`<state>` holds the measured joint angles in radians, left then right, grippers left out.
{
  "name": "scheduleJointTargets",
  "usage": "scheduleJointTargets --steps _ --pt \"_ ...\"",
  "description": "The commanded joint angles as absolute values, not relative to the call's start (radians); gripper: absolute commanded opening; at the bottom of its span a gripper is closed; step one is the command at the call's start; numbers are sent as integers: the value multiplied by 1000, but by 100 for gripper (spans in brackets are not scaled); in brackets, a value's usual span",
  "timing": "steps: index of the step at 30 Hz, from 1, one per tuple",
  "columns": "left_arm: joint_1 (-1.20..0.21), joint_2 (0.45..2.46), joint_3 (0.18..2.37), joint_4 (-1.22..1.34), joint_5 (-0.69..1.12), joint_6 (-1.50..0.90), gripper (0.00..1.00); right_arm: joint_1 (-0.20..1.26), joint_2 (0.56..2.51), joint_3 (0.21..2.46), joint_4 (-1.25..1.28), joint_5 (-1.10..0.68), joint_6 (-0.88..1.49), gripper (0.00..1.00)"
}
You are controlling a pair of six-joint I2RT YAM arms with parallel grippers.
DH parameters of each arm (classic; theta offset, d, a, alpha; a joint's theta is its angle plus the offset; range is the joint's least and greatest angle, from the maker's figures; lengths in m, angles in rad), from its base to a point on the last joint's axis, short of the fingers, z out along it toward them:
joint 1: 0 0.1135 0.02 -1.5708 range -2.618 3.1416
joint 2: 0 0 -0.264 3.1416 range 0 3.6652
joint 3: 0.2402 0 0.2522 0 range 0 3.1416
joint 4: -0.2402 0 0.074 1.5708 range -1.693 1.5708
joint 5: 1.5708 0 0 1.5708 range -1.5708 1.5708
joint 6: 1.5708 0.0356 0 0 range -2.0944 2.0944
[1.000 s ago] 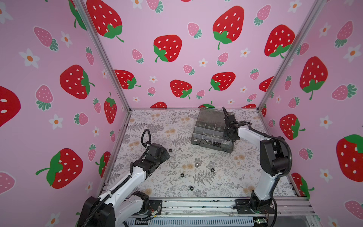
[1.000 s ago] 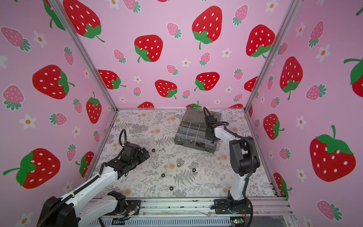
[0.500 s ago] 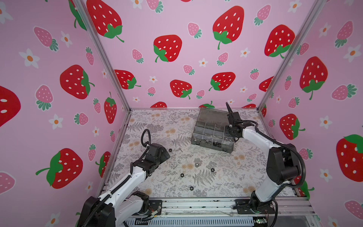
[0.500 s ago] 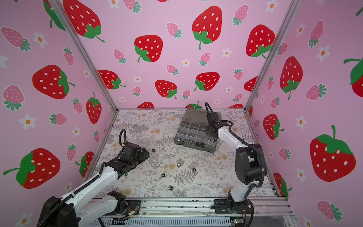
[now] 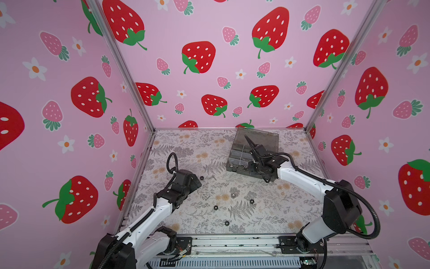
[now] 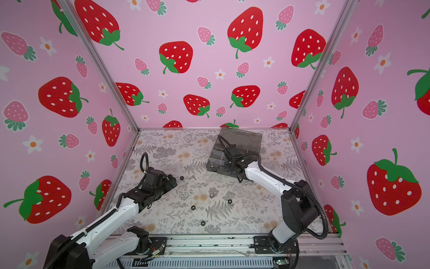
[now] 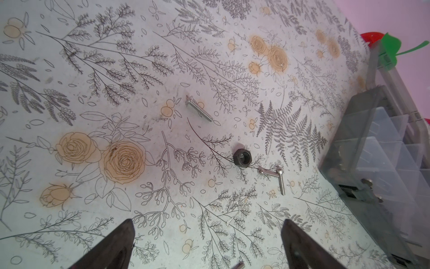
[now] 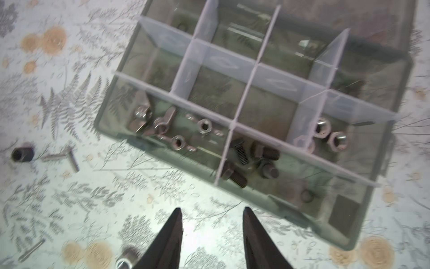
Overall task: Sort the screws and nuts into containers
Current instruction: Pick up the nut from the center of the table.
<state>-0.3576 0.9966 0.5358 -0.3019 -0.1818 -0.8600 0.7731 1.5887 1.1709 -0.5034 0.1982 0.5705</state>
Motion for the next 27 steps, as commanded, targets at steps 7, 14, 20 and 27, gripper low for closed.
scheduleJointTargets --steps 7,14,20,27 --pt "-346 933 536 -337 -211 -861 99 982 1740 1198 -559 133 668 49" --pt "-343 945 531 -341 -210 -871 99 1052 1836 1221 -572 93 667 50" --pt "-344 940 524 -342 -209 -878 99 1084 1871 1231 -578 74 666 51" --pt "-343 936 522 -338 -207 -879 99 1086 1890 1221 -591 98 663 48"
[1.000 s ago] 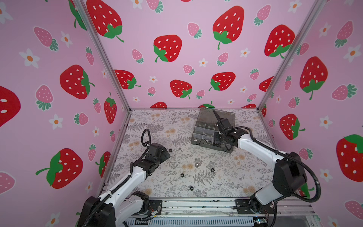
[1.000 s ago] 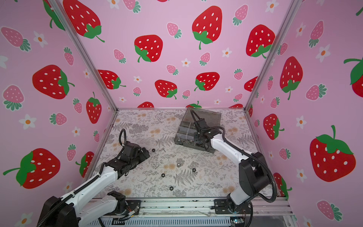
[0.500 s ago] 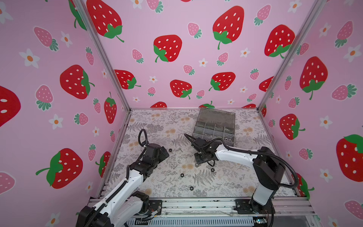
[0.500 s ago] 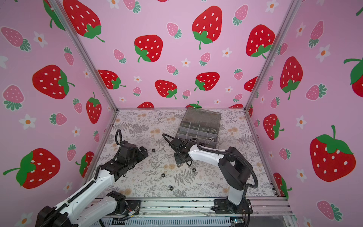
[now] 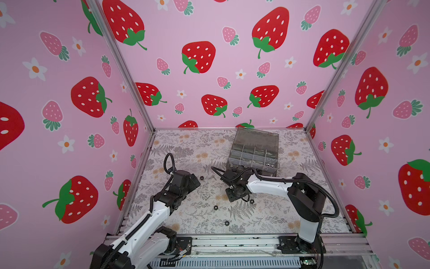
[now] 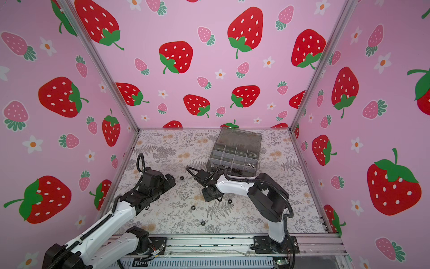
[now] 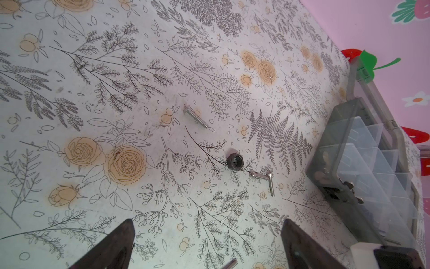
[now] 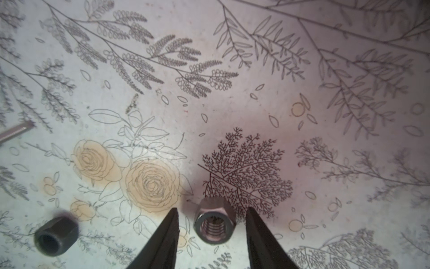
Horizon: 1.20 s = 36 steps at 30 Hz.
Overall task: Sort the screws and nuts into containers
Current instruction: Pick up the nut from the center of the table.
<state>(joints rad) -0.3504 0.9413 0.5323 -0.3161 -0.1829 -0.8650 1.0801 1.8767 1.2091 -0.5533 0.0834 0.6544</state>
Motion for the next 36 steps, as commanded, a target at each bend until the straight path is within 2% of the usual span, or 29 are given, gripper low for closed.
scheduleJointTargets --steps 1,7,16,36 --pt "-344 938 524 -337 -205 -879 99 1086 1894 1222 -591 98 660 47" --pt "-342 951 532 -334 -198 -878 99 1086 1926 1238 -591 97 647 38" --pt "-342 955 531 -332 -200 -876 99 1088 1930 1237 -610 98 644 31" --pt "-340 951 522 -330 -196 -885 99 1123 1939 1243 -663 116 641 39"
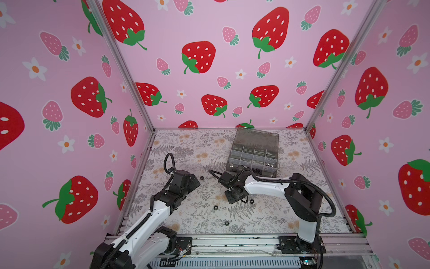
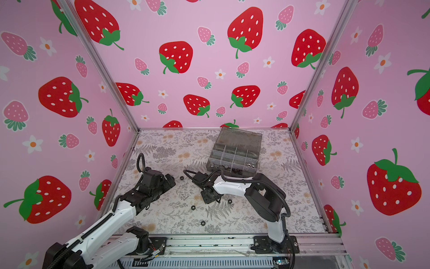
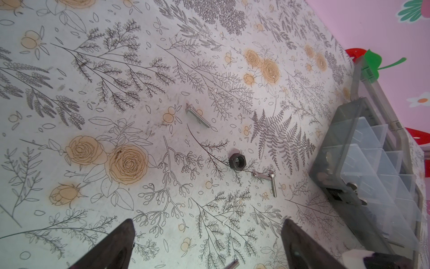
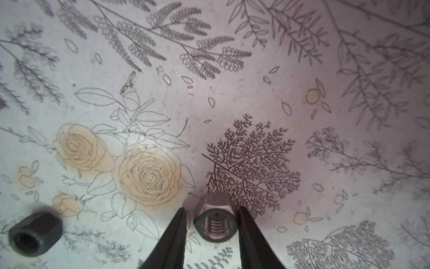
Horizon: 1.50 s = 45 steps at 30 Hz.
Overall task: Sort the screws and nuts into containers
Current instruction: Pick up the nut from the center of the table.
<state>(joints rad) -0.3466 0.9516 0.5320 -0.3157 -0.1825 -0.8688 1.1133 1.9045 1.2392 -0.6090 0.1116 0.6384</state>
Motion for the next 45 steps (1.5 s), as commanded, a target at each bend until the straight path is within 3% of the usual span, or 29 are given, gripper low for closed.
scheduleJointTargets --steps 1,24,36,45 --pt "-339 949 522 -330 -196 -885 99 1123 1942 1245 -665 125 641 39" --pt "-339 965 541 -330 -189 -878 99 1120 1953 1281 -668 158 638 23" --pt "-337 969 545 -328 -191 -876 99 1084 1858 1261 -648 176 670 13" --pt "-337 962 542 -330 -188 -876 99 1016 1762 1222 -646 239 685 11"
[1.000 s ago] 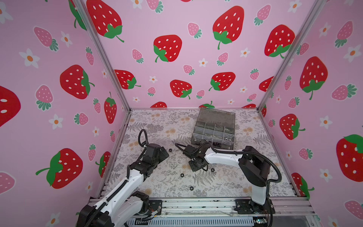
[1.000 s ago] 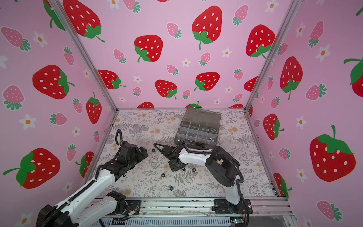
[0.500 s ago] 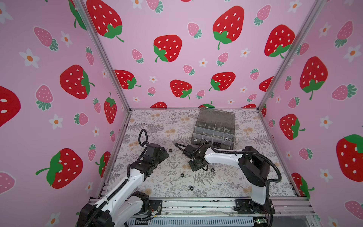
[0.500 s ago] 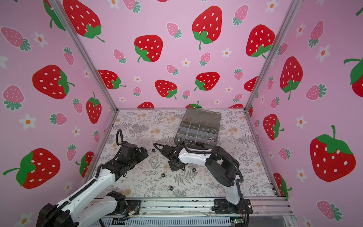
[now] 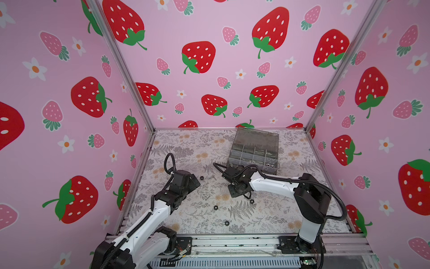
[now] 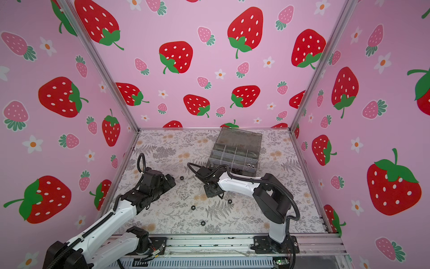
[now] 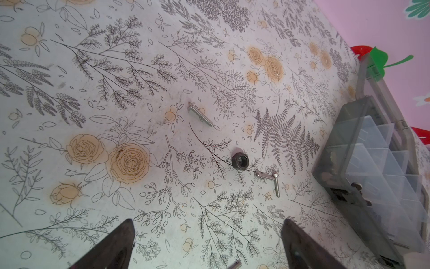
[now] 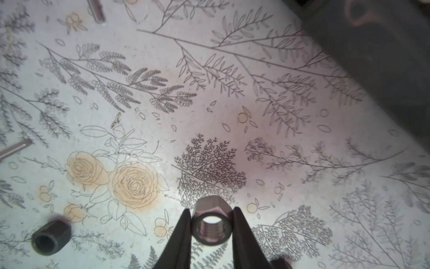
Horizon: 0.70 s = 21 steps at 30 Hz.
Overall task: Sort the screws and nuts into containers
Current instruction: Pick up the nut from the center of the table, then place the nut into the container.
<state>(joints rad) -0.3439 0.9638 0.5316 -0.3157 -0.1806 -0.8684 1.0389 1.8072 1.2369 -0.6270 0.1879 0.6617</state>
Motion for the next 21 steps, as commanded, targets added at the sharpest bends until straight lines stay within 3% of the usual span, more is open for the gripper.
scheduleJointTargets --steps 1,13,21 --pt "-337 962 542 -330 -187 -876 99 1001 1749 1220 -648 247 682 11" --pt "-337 961 540 -327 -186 -868 99 720 1593 1200 -615 341 605 12" --pt "-337 969 542 -319 -178 -867 99 538 1587 1217 -546 330 531 13"
